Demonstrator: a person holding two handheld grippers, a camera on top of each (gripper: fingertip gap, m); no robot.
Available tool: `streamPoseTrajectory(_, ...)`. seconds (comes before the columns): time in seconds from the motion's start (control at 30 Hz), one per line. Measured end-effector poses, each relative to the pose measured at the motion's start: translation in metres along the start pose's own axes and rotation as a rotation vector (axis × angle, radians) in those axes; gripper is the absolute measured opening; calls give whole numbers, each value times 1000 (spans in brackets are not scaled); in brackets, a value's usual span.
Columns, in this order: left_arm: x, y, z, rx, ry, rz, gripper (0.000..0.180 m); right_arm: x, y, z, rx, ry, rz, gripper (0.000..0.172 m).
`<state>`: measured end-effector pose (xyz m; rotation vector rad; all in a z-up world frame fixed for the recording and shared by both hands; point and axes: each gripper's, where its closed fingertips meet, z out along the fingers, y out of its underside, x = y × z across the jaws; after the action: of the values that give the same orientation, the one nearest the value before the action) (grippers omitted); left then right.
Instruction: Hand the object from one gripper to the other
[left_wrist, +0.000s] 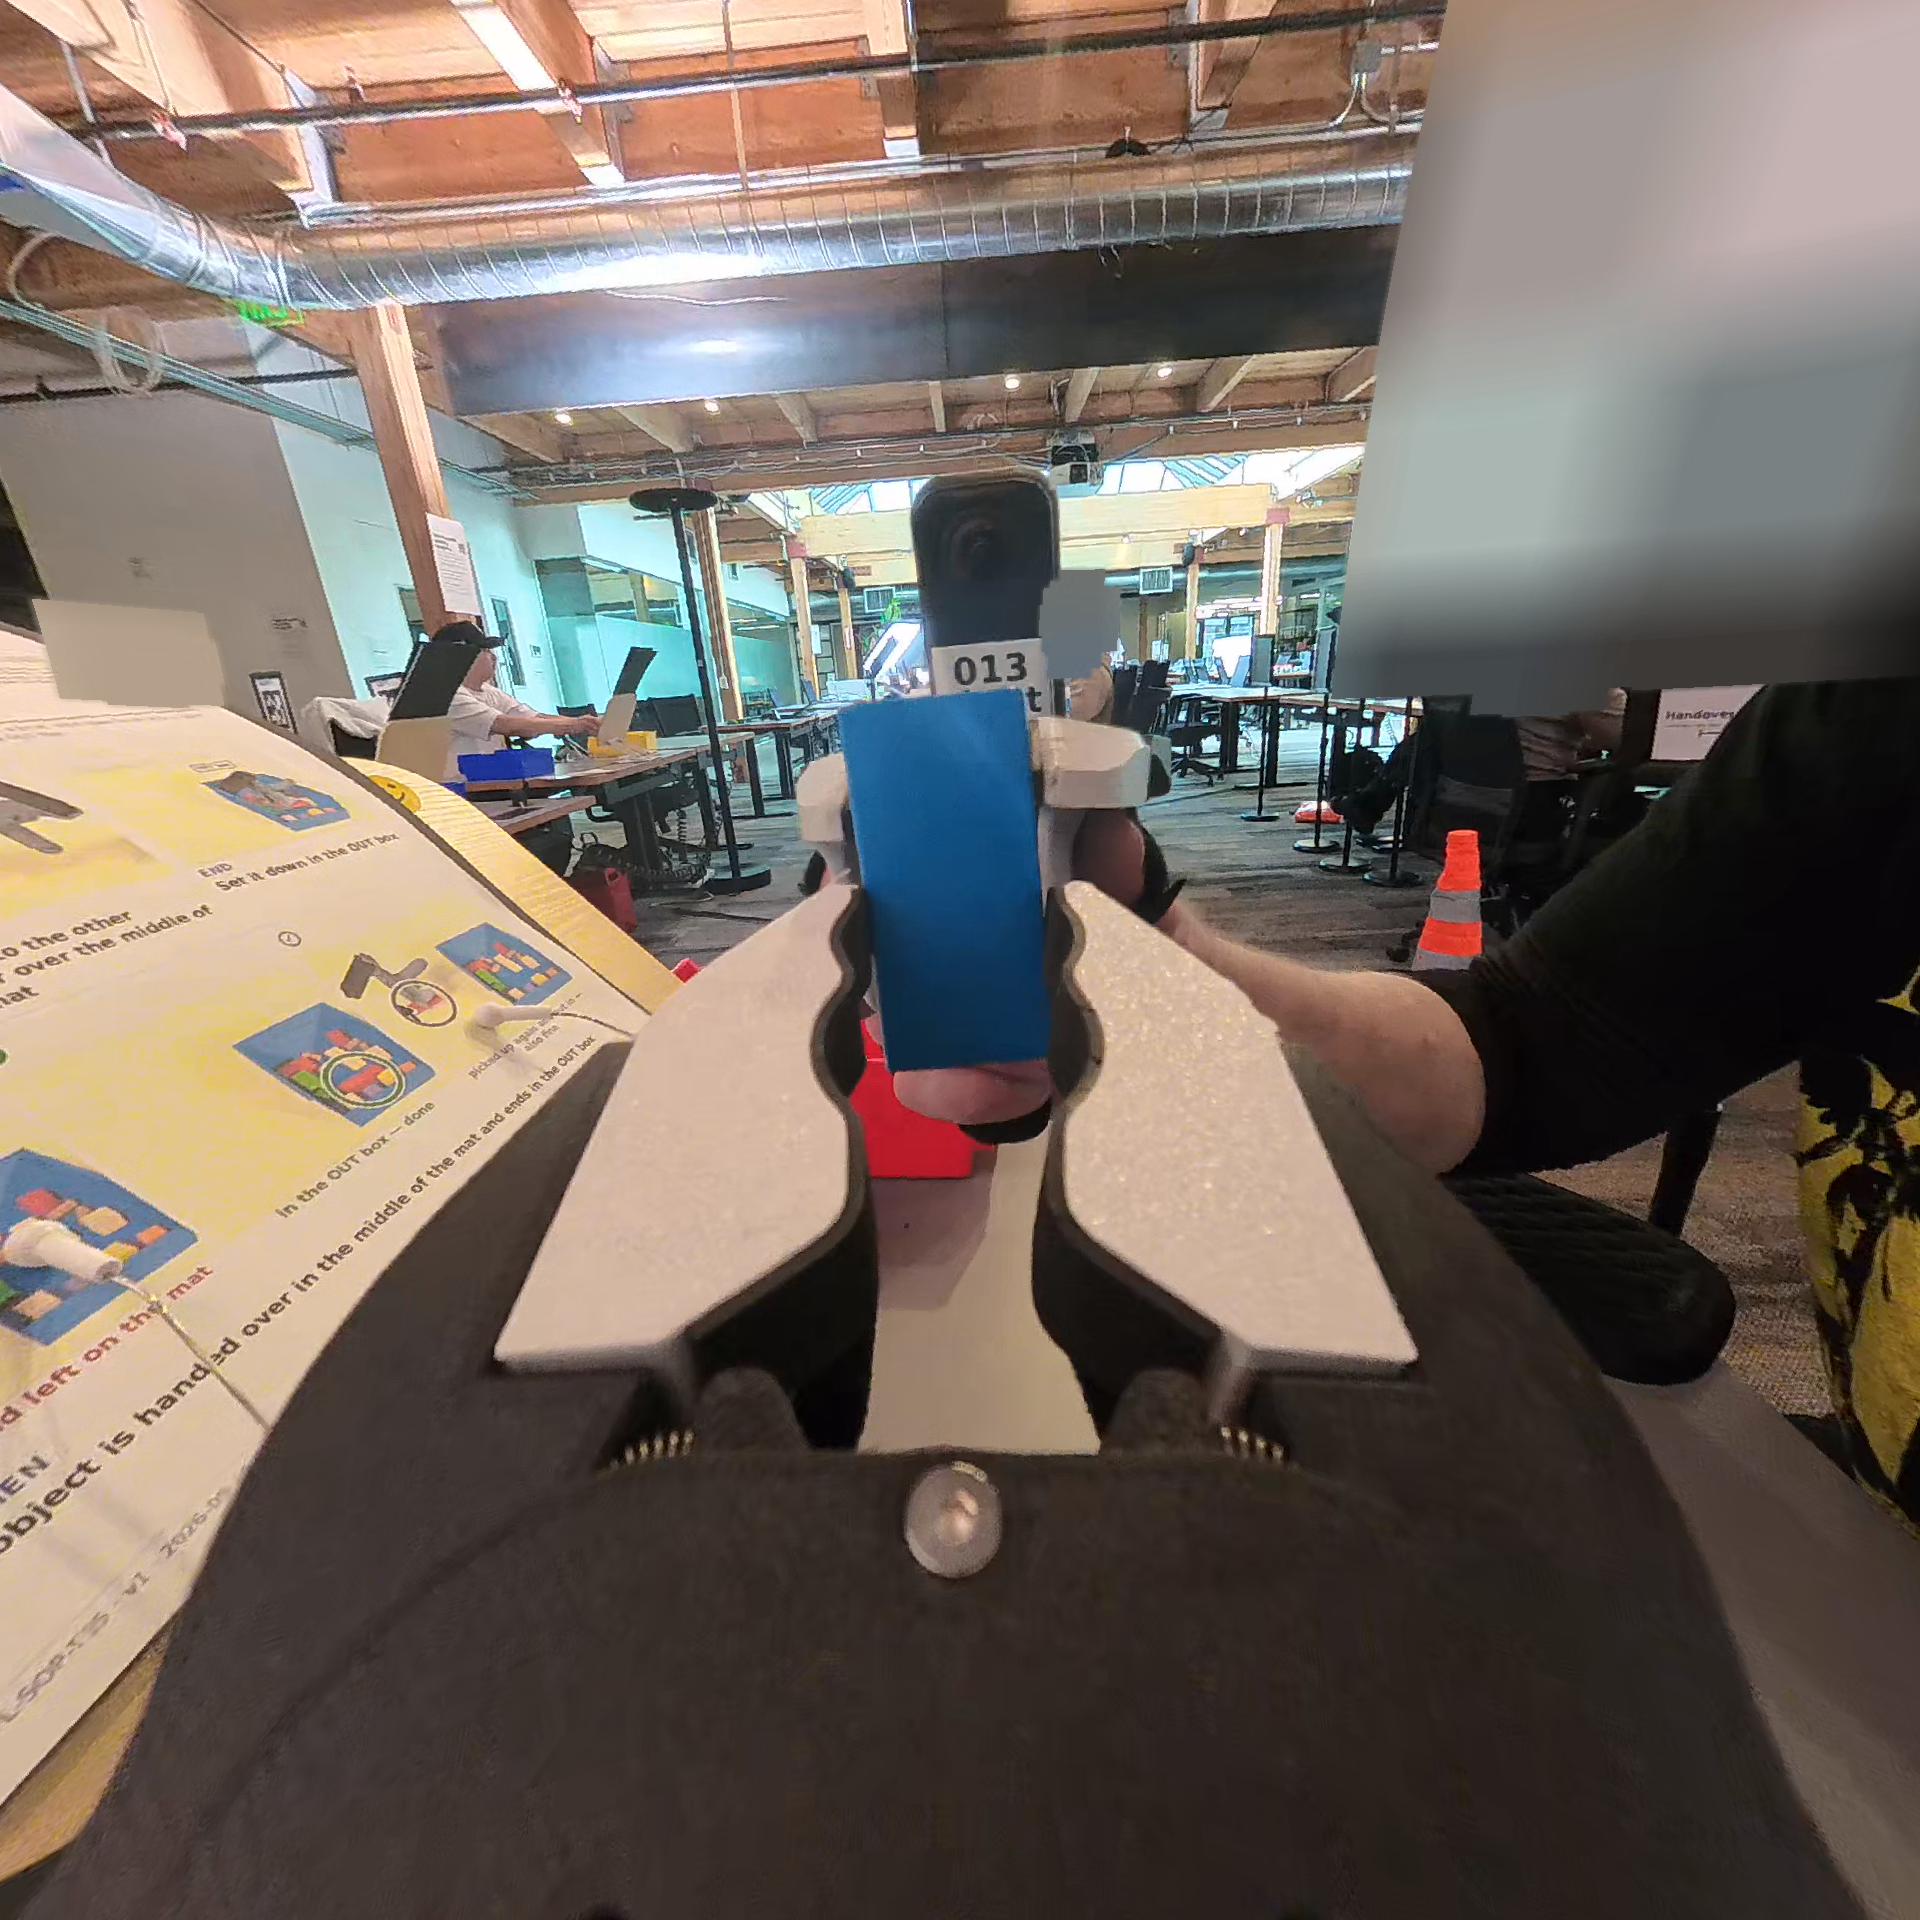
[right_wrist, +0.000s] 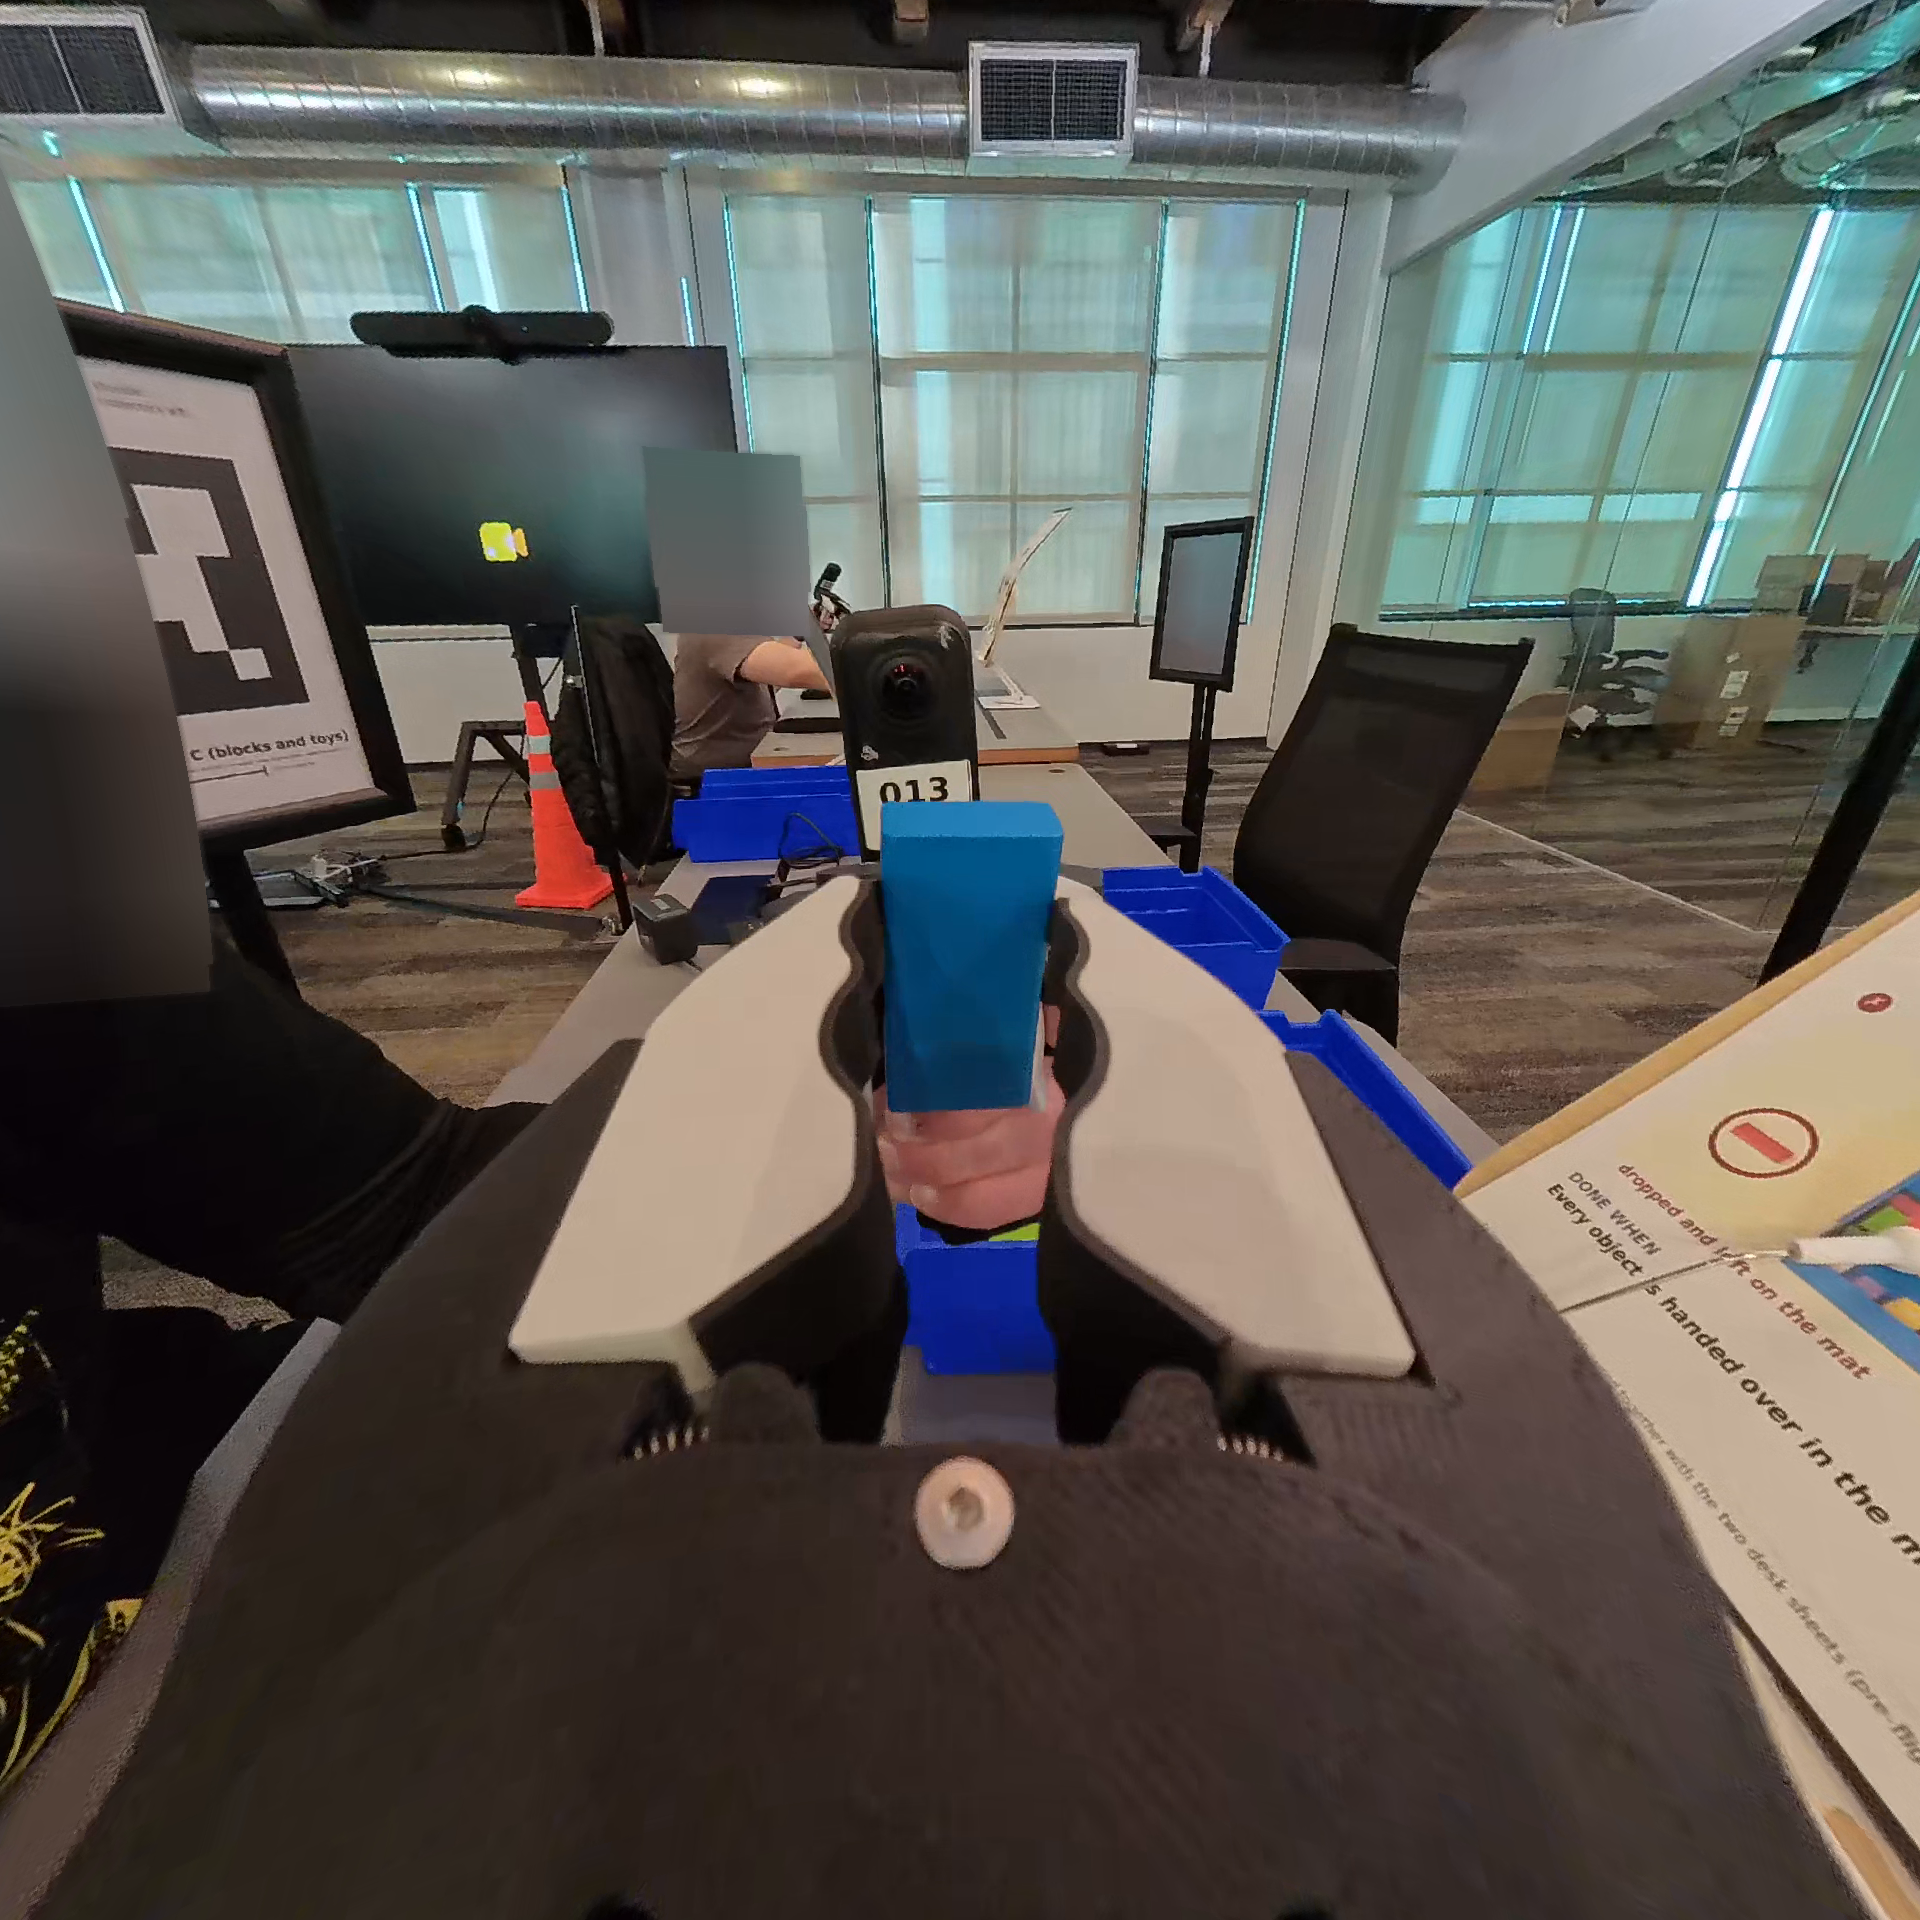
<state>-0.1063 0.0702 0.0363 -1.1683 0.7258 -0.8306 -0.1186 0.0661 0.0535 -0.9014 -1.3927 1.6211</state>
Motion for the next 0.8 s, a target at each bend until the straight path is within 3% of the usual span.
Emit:
streamPoseTrajectory(0.23,7,-2,10,-37,-13,8,42,-1,-15,-33,-23,64,-25,27)
streamPoseTrajectory(0.3,6,-6,7,-34,-29,20,43,14,-23,-67,-87,181,-51,28)
streamPoseTrajectory(0.4,-1,-8,0,-59,-74,51,36,50,-24,-149,-232,428,-9,28)
streamPoseTrajectory(0.5,-6,-11,-5,-33,-81,21,34,93,6,-254,-468,740,79,28)
streamPoseTrajectory(0.6,-11,-12,-8,-17,-88,1,30,117,54,-338,-624,913,269,28)
streamPoseTrajectory(0.73,-12,-12,-9,-15,-94,-5,30,125,130,-403,-857,1013,486,28)
streamPoseTrajectory(0.8,-13,-11,-10,-18,-97,-2,30,121,160,-419,-921,1022,593,28)
